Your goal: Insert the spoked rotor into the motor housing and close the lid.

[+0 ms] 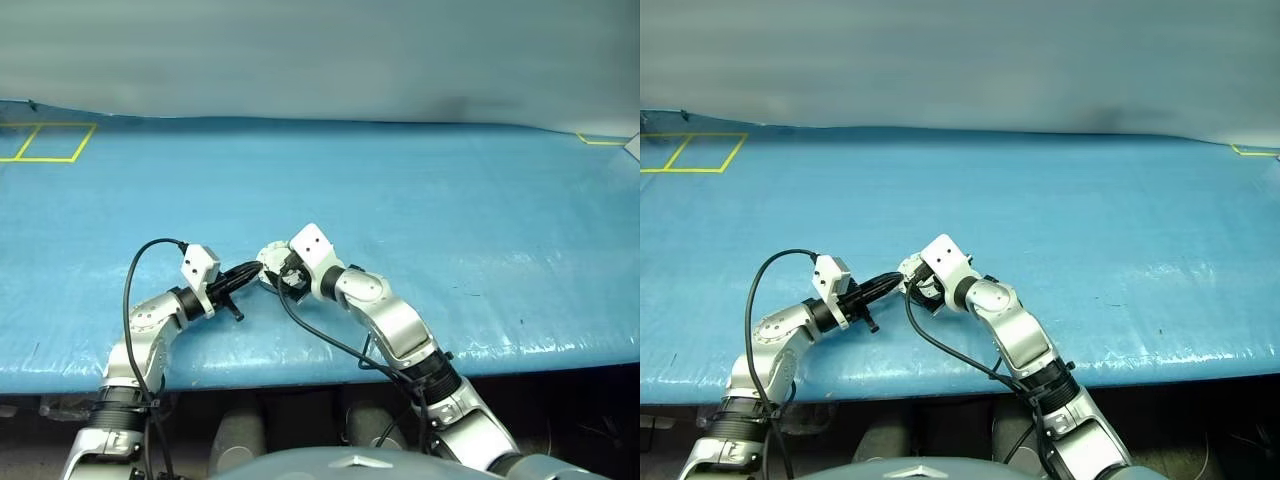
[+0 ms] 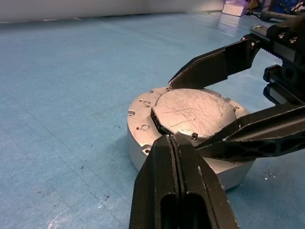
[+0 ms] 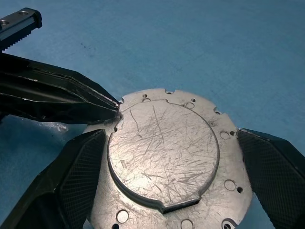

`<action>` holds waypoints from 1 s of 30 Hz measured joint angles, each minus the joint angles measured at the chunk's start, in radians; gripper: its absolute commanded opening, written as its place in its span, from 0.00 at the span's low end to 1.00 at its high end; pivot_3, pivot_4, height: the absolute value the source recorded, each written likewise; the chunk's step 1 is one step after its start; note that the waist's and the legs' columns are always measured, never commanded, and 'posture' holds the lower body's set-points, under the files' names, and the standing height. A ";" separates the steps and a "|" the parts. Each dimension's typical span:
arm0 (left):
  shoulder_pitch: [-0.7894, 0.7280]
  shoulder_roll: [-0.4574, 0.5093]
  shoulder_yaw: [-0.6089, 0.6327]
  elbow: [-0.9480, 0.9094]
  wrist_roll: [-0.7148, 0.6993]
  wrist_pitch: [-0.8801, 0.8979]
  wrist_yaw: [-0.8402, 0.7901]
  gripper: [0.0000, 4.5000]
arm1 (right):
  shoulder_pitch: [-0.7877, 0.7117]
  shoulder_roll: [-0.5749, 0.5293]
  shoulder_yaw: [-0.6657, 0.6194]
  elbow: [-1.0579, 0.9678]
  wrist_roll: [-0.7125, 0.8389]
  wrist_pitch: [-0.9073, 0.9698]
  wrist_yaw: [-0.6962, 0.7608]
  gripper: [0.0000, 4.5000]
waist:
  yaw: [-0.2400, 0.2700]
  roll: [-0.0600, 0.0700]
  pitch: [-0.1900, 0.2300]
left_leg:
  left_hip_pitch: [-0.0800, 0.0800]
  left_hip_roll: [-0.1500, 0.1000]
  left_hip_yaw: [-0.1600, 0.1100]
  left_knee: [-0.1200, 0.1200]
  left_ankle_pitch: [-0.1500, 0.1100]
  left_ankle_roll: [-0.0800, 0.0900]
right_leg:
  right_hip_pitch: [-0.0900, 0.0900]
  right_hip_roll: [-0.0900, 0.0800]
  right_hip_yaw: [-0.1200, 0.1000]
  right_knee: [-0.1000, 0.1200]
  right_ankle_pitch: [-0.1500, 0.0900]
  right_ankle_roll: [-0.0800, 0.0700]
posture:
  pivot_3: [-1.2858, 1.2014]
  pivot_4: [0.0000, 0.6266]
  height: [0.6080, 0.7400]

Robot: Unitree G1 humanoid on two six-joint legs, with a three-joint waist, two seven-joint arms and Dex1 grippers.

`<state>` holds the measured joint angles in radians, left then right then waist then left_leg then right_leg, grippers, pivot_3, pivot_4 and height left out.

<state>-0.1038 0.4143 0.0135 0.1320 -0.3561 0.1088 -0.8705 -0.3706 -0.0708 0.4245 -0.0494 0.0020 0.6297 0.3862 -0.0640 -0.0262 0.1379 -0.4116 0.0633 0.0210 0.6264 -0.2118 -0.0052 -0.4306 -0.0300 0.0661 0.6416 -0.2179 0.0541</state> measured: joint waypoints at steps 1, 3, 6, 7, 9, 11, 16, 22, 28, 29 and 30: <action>0.000 0.000 0.000 -0.002 -0.003 0.005 -0.003 0.00 | 0.003 -0.003 0.000 -0.006 0.000 -0.005 0.001 0.99 | 0.001 0.000 0.000 | 0.000 0.000 0.000 0.000 0.000 0.000 | 0.000 0.000 0.000 0.000 0.000 0.000 | 0.52 0.24 1.00; 0.002 0.000 0.000 -0.009 -0.011 0.013 -0.005 0.00 | 0.013 -0.006 -0.003 -0.021 0.004 -0.009 0.004 0.99 | 0.003 0.000 0.000 | -0.001 0.000 0.000 0.000 -0.001 -0.001 | 0.000 0.000 0.000 0.000 0.000 0.000 | 0.52 0.24 1.00; 0.006 0.000 0.000 -0.018 -0.018 0.017 -0.012 0.00 | 0.041 -0.010 -0.028 -0.064 0.033 0.008 0.022 0.99 | 0.006 0.000 0.000 | -0.005 0.000 0.000 0.000 -0.002 -0.003 | 0.001 0.000 0.000 0.000 -0.001 0.001 | 0.52 0.24 1.00; 0.006 0.000 0.000 -0.019 -0.018 0.019 -0.014 0.00 | 0.043 -0.012 -0.036 -0.080 0.047 0.019 0.029 0.99 | 0.007 0.000 0.000 | -0.005 -0.001 0.000 0.000 -0.002 -0.003 | 0.001 0.000 0.000 0.000 -0.001 0.002 | 0.52 0.24 1.00; 0.007 0.000 0.000 -0.019 -0.020 0.021 -0.018 0.00 | 0.053 -0.013 -0.061 -0.106 0.077 0.044 0.039 0.99 | 0.010 -0.001 0.001 | -0.005 -0.001 0.000 0.000 -0.003 -0.004 | 0.001 0.001 0.000 0.000 -0.002 0.002 | 0.52 0.24 1.00; 0.008 0.000 0.002 -0.019 -0.022 0.022 -0.023 0.00 | 0.064 -0.008 -0.089 -0.130 0.107 0.072 0.047 0.99 | 0.011 0.000 0.002 | -0.005 0.000 0.000 0.000 -0.003 -0.005 | 0.001 0.001 0.001 0.000 -0.002 0.003 | 0.52 0.24 1.00; 0.011 -0.001 0.006 -0.019 -0.040 0.033 -0.026 0.00 | 0.083 0.029 -0.183 -0.196 0.205 0.145 0.041 0.99 | 0.013 -0.001 0.003 | -0.006 0.000 0.000 0.000 -0.004 -0.006 | 0.000 0.001 0.001 -0.001 -0.002 0.003 | 0.52 0.24 1.00; 0.014 -0.001 0.003 -0.020 -0.040 0.032 -0.027 0.00 | 0.135 0.079 -0.391 -0.198 0.394 0.310 0.023 0.99 | 0.018 -0.001 0.003 | -0.006 0.000 0.000 0.000 -0.004 -0.006 | 0.001 0.001 0.001 -0.001 -0.003 0.004 | 0.52 0.24 1.00; 0.020 -0.001 0.004 -0.022 -0.040 0.029 -0.027 0.00 | 0.160 0.093 -0.572 -0.160 0.543 0.424 0.002 0.99 | 0.019 0.000 0.004 | -0.006 0.000 0.000 0.000 -0.004 -0.006 | 0.001 0.002 0.001 0.000 -0.003 0.004 | 0.52 0.24 1.00; 0.021 -0.001 0.005 -0.024 -0.040 0.029 -0.027 0.00 | 0.162 0.098 -0.593 -0.157 0.569 0.438 -0.001 0.99 | 0.019 0.001 0.004 | -0.006 0.000 0.000 0.000 -0.004 -0.006 | 0.001 0.002 0.001 0.000 -0.003 0.004 | 0.52 0.24 1.00; 0.023 -0.001 0.005 -0.026 -0.040 0.029 -0.027 0.00 | 0.162 0.105 -0.614 -0.155 0.594 0.453 -0.003 0.99 | 0.019 0.001 0.004 | -0.006 0.000 0.000 0.000 -0.004 -0.006 | 0.001 0.002 0.001 0.000 -0.003 0.004 | 0.52 0.24 1.00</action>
<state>-0.0812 0.4136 0.0183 0.1056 -0.3960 0.1383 -0.8971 -0.2082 0.0339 -0.1894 -0.2042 0.5958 1.0823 0.3827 -0.0453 -0.0251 0.1422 -0.4172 0.0633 0.0209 0.6261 -0.2160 -0.0114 -0.4298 -0.0276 0.0674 0.6412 -0.2209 0.0576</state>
